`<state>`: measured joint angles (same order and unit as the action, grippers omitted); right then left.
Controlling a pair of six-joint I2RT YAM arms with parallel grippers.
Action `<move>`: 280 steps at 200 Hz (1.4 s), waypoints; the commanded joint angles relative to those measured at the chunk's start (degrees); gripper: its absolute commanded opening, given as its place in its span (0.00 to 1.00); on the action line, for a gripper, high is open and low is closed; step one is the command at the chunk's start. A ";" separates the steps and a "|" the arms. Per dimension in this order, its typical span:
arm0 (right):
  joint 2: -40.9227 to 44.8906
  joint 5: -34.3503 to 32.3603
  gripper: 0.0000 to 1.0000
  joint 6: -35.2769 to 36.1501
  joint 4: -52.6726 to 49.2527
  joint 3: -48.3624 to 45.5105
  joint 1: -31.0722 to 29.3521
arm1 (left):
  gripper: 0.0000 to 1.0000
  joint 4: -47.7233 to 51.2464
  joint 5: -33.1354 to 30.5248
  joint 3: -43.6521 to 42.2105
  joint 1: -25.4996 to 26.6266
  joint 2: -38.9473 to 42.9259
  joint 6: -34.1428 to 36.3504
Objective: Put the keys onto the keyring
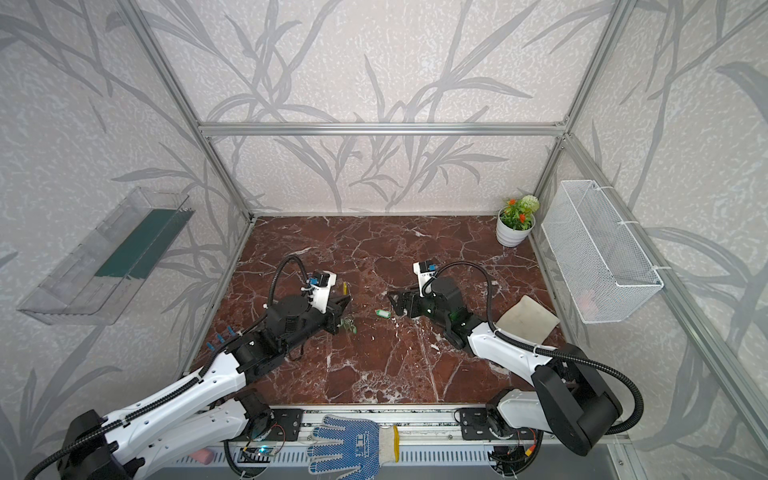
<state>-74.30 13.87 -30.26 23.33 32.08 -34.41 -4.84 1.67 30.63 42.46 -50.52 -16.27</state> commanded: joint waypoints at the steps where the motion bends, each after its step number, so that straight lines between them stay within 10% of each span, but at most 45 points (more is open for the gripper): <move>1: 1.44 0.38 0.90 -0.64 -6.32 1.36 -1.38 | 0.00 -8.00 5.70 -1.47 -0.10 0.94 3.45; 66: -0.69 0.13 0.60 -4.47 -9.40 1.48 -3.39 | 0.00 -10.59 5.29 -3.62 -0.07 2.42 2.48; 280: -26.51 0.29 0.18 -14.39 0.36 7.35 -4.51 | 0.00 -9.31 -3.39 -6.73 1.66 8.27 3.64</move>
<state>-99.48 14.02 -43.75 22.92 38.54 -38.72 -12.45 -1.61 23.99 43.88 -42.59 -13.50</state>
